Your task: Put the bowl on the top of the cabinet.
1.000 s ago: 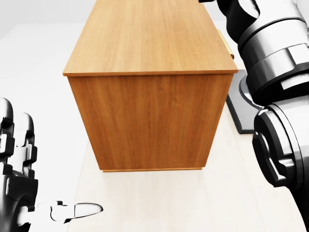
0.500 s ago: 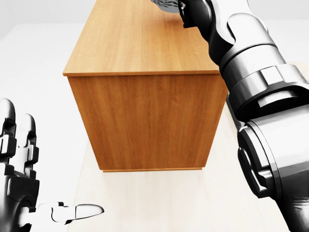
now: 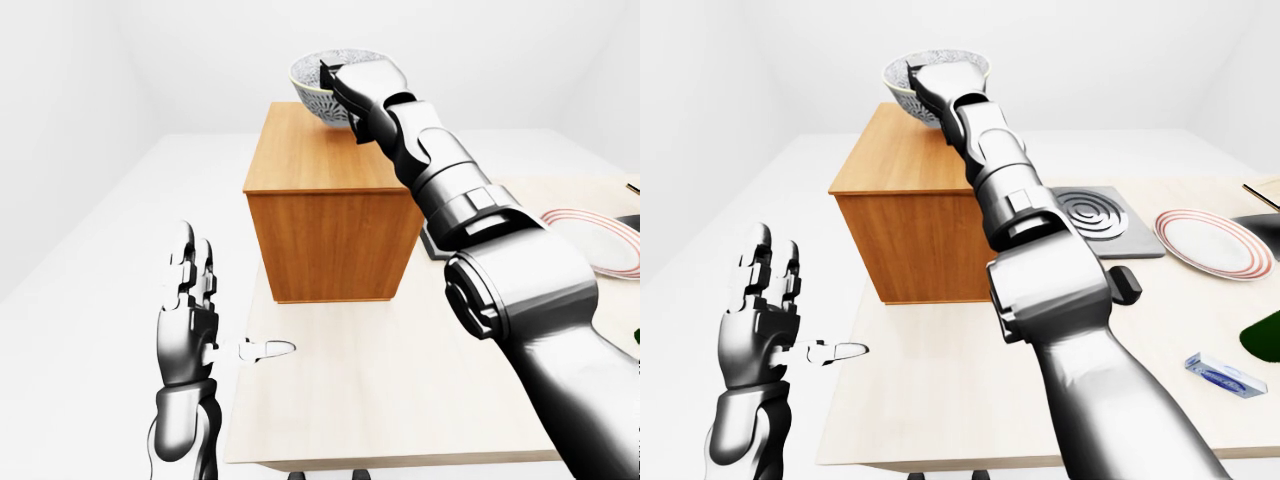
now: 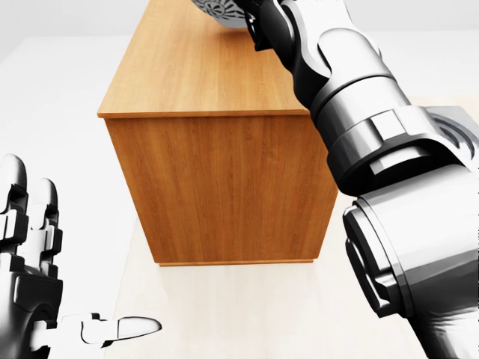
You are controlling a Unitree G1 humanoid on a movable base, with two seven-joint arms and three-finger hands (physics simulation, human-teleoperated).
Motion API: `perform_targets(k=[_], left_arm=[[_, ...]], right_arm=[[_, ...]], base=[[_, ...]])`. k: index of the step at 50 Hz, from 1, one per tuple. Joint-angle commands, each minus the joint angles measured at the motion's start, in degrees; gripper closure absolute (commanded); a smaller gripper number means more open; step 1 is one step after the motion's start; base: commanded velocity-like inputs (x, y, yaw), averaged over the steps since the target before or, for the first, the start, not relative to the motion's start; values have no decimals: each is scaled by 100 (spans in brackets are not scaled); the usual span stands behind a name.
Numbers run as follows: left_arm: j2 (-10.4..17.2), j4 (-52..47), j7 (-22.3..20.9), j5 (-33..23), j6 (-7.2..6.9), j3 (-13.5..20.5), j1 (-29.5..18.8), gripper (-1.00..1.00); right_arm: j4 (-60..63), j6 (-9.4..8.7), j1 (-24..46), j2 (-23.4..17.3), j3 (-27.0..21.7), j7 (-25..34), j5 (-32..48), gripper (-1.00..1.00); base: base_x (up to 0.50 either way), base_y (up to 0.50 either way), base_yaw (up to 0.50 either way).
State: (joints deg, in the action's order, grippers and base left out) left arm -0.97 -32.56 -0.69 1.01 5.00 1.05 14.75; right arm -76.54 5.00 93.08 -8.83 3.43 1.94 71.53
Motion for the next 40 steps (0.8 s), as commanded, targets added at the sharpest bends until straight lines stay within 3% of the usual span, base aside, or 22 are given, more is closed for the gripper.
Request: perform_targets(k=[1,19,20,21,22,40], left_arm=[[-3,-18,7,4,0,13,-12,-100],[2,-50,-18,13,0,0,-5,-100],[2,-51,-20,11,0,-6,-6,-100],[2,-30,-23,12,0,-6,-11,-100],[2,-18,-24,12,0,-7,-12,-100],[7,-73,-17,6,0,-8,-22,-100]], right_arm=[[99,0,6,105,-10,-45,72,100],[84,0,-185,73,-10,-98,59,100],[81,0,-187,76,-10,-89,58,44],[80,0,-191,77,-4,-89,65,-73],[77,0,-192,78,-1,-79,69,-100],[65,0,-95,-52,-38,8,59,-100]], base=[[0,0,0],[0,0,0],[0,0,0],[0,0,0],[0,0,0],[0,0,0]])
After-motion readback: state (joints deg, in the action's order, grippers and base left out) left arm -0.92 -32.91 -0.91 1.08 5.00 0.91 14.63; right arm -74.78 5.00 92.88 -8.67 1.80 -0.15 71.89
